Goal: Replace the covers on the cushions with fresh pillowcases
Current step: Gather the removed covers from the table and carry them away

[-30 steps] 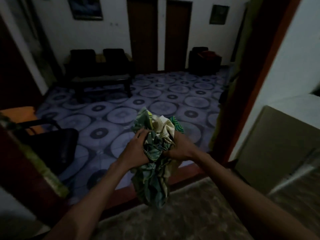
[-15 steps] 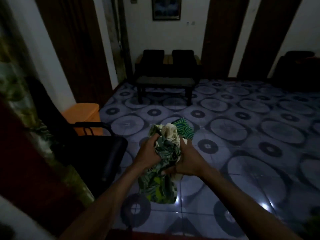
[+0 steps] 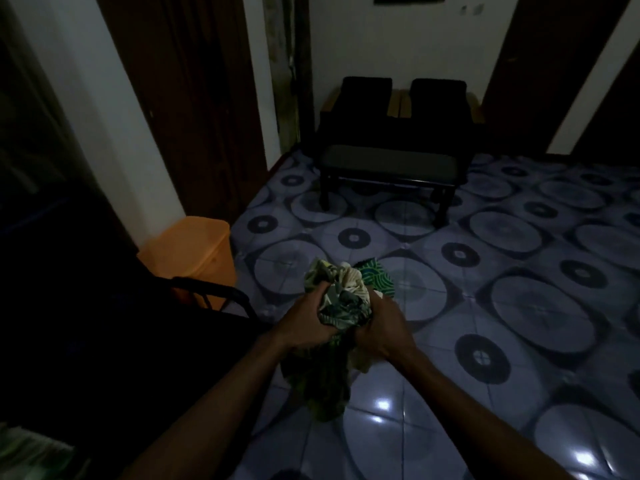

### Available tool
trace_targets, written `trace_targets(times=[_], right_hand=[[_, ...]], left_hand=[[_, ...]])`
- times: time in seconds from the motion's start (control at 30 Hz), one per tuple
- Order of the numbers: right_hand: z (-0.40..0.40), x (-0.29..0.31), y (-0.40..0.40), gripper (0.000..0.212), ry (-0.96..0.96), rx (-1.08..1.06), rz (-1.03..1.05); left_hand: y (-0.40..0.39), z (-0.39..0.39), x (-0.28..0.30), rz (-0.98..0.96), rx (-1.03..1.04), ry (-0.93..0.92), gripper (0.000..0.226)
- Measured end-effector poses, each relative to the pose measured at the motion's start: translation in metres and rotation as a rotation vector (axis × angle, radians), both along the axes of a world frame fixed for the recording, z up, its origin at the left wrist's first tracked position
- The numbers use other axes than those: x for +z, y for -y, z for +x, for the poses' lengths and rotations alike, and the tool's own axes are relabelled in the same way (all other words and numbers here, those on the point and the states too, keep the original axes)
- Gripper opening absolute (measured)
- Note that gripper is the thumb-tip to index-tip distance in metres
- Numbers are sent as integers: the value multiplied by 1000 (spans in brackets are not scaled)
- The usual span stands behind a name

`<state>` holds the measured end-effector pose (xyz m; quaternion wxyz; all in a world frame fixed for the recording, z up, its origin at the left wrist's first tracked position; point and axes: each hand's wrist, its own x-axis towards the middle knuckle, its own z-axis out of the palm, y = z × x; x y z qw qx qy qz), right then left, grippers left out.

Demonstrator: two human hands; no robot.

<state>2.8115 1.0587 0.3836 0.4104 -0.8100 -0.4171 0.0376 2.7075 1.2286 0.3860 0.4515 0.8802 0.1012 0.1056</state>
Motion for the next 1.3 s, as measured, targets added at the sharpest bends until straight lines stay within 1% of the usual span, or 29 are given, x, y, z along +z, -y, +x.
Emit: trace_targets(times=[0.1, 0.13, 0.23, 0.3, 0.37, 0.5, 0.53, 0.6, 0.67, 0.73, 0.8, 0.87, 0.93, 1.03, 1.13, 1.17, 1.27, 1.3], right_hand=[[57, 25, -54, 52, -35, 13, 11], [78, 31, -73, 52, -45, 36, 27], [141, 40, -134, 54, -65, 100, 39], [180, 47, -176, 59, -99, 133, 23], [218, 52, -220, 65, -119, 182, 4], [274, 61, -304, 58, -166, 250, 8], [285, 61, -325, 56, -189, 257, -6], [308, 56, -367, 52, -197, 267, -58], [324, 46, -412, 47, -209, 303, -113], [334, 28, -456, 40, -233, 327, -132], [341, 8, -499, 39, -257, 319, -146], [347, -14, -542, 41, -285, 314, -196], [353, -41, -585, 40, -311, 324, -301], [362, -79, -655, 45, -349, 342, -391], [369, -121, -723, 70, -356, 334, -433], [369, -134, -743, 75, -373, 329, -454], [371, -174, -793, 78, -420, 315, -451], [372, -187, -808, 75, -429, 314, -450]], left_hand=[[-55, 53, 23, 10, 26, -24, 67], [-73, 70, 29, 21, 37, -34, 71], [-131, 120, 43, 83, 115, -44, 92], [-170, 147, 49, 96, 171, -39, 93], [-207, 169, 59, 84, 236, -25, 85], [-271, 191, 84, 19, 454, -53, 49], [-287, 194, 85, 9, 528, -48, 44], [-325, 195, 79, 43, 682, -59, 40], [-372, 191, 58, 45, 850, -115, 35], [-420, 185, 27, -12, 999, -188, 22], [-463, 178, -11, -96, 1088, -262, 12], [-507, 173, -54, -144, 1133, -330, 12], [-552, 170, -100, -176, 1131, -420, 19], [-620, 172, -166, -145, 1106, -554, 27], [-677, 184, -228, -110, 1077, -651, 33], [-692, 190, -247, -105, 1073, -688, 35], [-729, 207, -302, -59, 1003, -722, 45], [-740, 213, -318, -87, 976, -731, 51]])
